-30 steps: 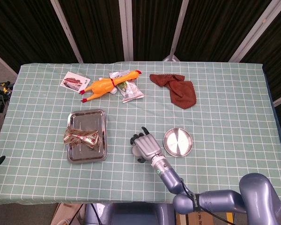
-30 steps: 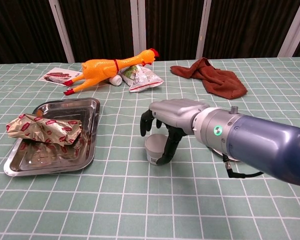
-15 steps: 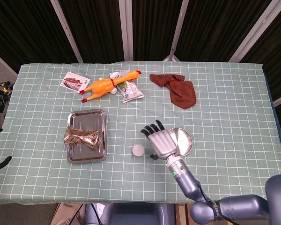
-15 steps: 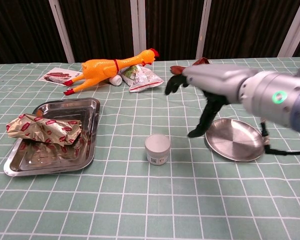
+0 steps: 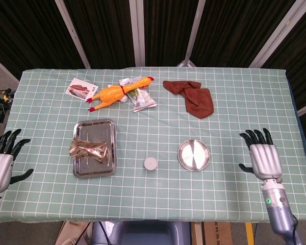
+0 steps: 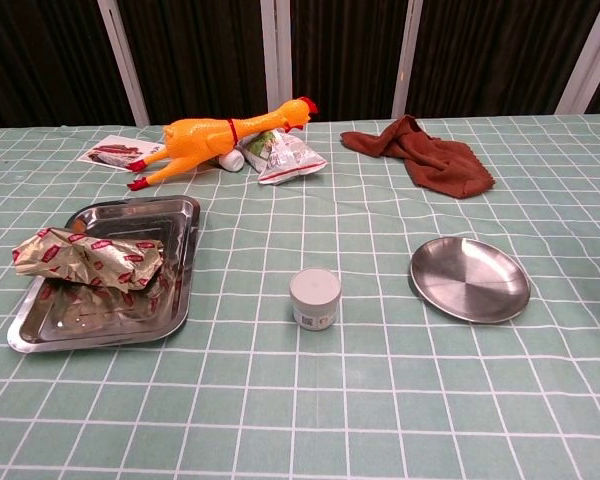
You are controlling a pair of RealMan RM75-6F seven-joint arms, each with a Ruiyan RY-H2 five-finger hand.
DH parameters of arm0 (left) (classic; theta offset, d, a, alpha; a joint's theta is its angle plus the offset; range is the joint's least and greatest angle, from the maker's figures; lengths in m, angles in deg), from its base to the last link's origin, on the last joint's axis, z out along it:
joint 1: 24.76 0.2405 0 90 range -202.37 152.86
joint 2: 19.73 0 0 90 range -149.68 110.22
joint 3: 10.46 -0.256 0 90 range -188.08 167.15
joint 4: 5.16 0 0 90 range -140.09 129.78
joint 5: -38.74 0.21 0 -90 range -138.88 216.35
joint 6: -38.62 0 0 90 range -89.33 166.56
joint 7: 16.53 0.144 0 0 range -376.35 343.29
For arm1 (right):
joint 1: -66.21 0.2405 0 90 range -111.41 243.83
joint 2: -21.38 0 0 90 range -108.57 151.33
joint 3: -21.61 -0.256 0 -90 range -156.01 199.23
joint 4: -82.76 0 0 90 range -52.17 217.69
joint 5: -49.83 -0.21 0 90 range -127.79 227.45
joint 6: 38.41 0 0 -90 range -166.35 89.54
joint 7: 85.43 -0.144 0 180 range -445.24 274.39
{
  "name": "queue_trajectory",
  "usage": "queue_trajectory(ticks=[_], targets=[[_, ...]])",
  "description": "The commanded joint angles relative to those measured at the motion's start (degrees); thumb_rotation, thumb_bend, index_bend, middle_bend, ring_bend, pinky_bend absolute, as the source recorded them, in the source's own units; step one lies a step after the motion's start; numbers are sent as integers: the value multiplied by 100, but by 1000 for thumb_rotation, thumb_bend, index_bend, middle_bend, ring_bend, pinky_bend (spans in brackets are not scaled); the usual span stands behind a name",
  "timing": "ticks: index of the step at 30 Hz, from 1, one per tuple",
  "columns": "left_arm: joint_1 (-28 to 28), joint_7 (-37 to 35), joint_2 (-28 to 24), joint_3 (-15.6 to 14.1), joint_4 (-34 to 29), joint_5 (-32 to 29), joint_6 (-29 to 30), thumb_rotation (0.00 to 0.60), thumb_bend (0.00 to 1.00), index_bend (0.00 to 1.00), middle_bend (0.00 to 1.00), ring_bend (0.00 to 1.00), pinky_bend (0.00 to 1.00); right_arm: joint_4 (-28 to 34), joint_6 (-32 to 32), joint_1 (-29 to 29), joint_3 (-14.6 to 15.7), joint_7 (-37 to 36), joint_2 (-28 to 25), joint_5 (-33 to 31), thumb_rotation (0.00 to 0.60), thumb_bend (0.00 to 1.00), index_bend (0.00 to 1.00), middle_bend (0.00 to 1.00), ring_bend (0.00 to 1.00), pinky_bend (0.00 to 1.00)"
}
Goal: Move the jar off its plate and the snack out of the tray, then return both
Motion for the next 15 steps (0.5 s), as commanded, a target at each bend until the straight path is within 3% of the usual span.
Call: queue_trajectory(ticks=[1, 8, 15], targets=[[-521, 574, -84, 228, -403, -345, -699, 600, 69, 228, 46, 0, 107, -602, 790, -875, 450, -762, 82, 716, 600, 125, 213, 161, 110, 0], [-1255, 1678, 84, 489, -648, -1277, -1556, 600, 48, 221, 76, 0, 117, -921, 861, -1238, 406, -900, 221, 859, 600, 125, 198, 137, 92, 0], [-1702, 2469, 504, 482, -315, -2410, -1972, 600, 48, 220, 77, 0, 117, -983, 858, -1388, 179, -898, 245, 860, 600, 126, 198, 137, 92, 0]])
